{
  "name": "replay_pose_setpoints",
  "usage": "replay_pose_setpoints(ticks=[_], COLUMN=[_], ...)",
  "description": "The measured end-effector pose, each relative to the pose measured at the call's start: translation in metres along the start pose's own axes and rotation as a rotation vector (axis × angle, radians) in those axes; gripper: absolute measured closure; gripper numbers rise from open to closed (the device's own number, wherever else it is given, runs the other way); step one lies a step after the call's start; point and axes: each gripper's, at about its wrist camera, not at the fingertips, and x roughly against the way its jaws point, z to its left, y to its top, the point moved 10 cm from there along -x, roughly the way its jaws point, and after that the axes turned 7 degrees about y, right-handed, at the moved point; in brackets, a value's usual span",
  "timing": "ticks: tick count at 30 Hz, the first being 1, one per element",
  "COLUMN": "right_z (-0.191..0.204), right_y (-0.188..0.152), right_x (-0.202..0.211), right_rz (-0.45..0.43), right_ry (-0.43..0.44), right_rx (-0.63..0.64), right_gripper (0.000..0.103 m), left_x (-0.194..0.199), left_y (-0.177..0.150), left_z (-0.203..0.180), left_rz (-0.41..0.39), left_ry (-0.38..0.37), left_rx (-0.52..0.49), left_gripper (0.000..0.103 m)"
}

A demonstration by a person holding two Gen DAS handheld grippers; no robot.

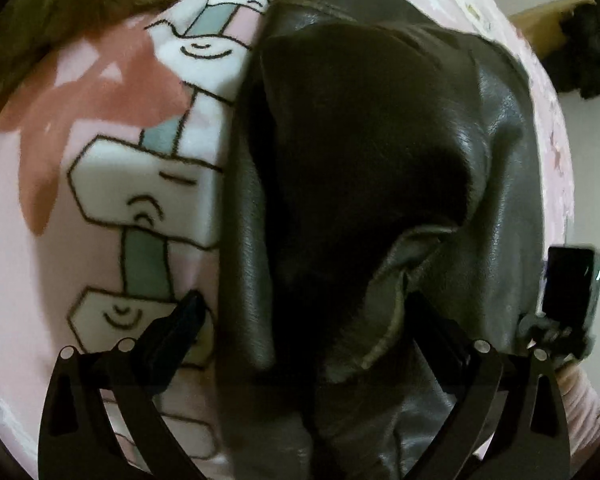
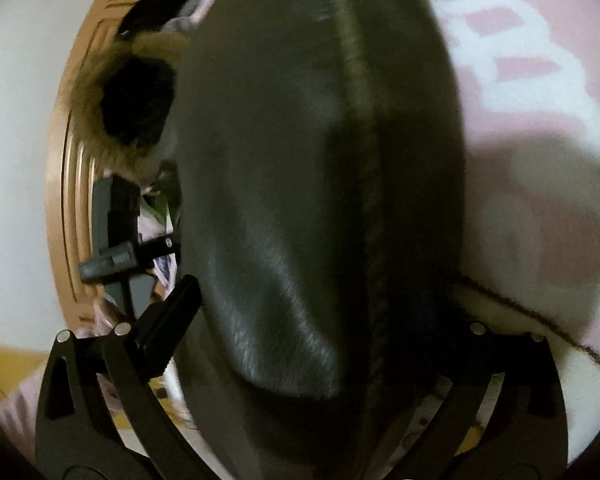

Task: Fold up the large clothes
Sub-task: 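Grasp the folded leather bundle with the left gripper while the right gripper clamps its other side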

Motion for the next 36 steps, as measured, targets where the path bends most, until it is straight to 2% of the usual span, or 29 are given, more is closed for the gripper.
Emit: replay_pose_setpoints(ticks=[2, 4, 5, 8, 11, 13, 15, 16, 17, 18, 21, 24, 27, 29, 33, 35, 36], right_z=[0.0, -0.003, -0.006, -0.012, -0.01, -0.009, -0.005, -0.006, -0.005, -0.002, 0.006, 0.019, 0.029, 0.031, 0.025, 0.035, 0.041], right_y=[-0.001, 0.003, 0.006, 0.01, 0.008, 0.008, 0.007, 0.006, 0.005, 0.004, 0.003, 0.005, 0.0, -0.004, -0.012, -0.013, -0.015], right_x=[0.001, 0.002, 0.002, 0.002, 0.0, 0.0, 0.003, 0.007, 0.009, 0.012, 0.015, 0.017, 0.022, 0.023, 0.027, 0.028, 0.032], right_rz=[-0.005, -0.003, -0.005, -0.008, -0.004, -0.019, -0.037, -0.039, -0.042, -0.043, -0.04, -0.046, -0.039, -0.027, -0.018, -0.022, -0.023], right_ry=[-0.002, 0.01, 0.016, 0.008, -0.026, -0.067, -0.064, -0.05, -0.025, -0.005, 0.002, 0.036, 0.057, 0.084, 0.104, 0.114, 0.122], right_rx=[0.021, -0.022, -0.061, -0.132, -0.126, -0.117, -0.097, -0.102, -0.114, -0.115, -0.104, -0.1, -0.097, -0.114, -0.128, -0.13, -0.112], right_gripper=[0.005, 0.005, 0.005, 0.005, 0.007, 0.018, 0.044, 0.051, 0.061, 0.064, 0.071, 0.074, 0.074, 0.074, 0.075, 0.075, 0.075], left_x=[0.006, 0.008, 0.008, 0.015, 0.007, 0.002, 0.008, 0.014, 0.017, 0.022, 0.03, 0.042, 0.057, 0.058, 0.052, 0.06, 0.064], left_y=[-0.01, -0.022, -0.027, -0.027, -0.026, -0.03, -0.03, -0.031, -0.031, -0.032, -0.036, -0.037, -0.047, -0.052, -0.054, -0.054, -0.054], left_z=[-0.014, -0.028, -0.035, -0.048, -0.044, -0.044, -0.045, -0.043, -0.043, -0.043, -0.044, -0.042, -0.033, -0.037, -0.041, -0.05, -0.058], left_rz=[0.006, 0.002, 0.01, 0.01, 0.012, 0.0, -0.008, -0.015, -0.024, -0.031, -0.036, -0.043, -0.06, -0.064, -0.056, -0.09, -0.106], left_ry=[-0.055, -0.033, -0.045, -0.082, -0.053, -0.035, -0.032, -0.048, -0.055, -0.06, -0.067, -0.079, -0.051, -0.031, -0.039, 0.008, 0.031], left_rx=[-0.016, -0.067, -0.073, -0.064, -0.021, -0.002, 0.023, 0.056, 0.065, 0.068, 0.07, 0.093, 0.083, 0.068, 0.077, 0.042, 0.009], left_gripper=[0.007, 0.007, 0.007, 0.008, 0.008, 0.009, 0.025, 0.029, 0.04, 0.047, 0.056, 0.057, 0.057, 0.057, 0.055, 0.055, 0.05])
